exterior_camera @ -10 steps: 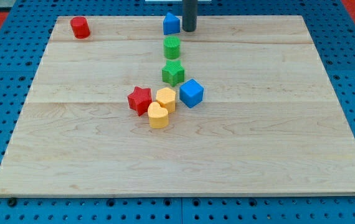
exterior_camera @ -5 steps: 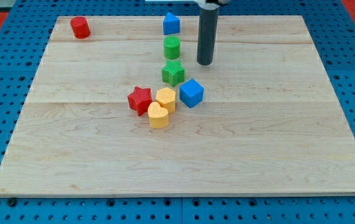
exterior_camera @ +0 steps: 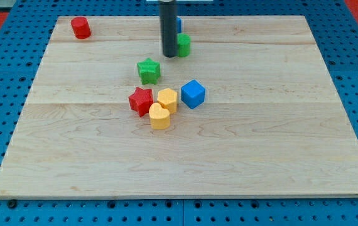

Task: Move the green circle to the top right corner

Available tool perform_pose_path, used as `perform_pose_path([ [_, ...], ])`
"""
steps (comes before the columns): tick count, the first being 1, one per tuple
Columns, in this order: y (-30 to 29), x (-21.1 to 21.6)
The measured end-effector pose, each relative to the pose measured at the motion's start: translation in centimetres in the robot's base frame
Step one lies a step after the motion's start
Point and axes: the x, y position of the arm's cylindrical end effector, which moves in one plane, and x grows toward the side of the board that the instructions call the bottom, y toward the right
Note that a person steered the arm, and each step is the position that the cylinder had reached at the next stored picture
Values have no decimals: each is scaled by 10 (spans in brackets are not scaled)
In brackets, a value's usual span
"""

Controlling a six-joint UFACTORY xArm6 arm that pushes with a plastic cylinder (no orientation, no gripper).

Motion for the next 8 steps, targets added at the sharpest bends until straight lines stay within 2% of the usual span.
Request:
perform_pose_path([
  [1, 18, -3],
  [2, -16, -11],
  [5, 81, -41],
  [6, 98, -41],
  [7, 115, -64],
  [8, 124, -65],
])
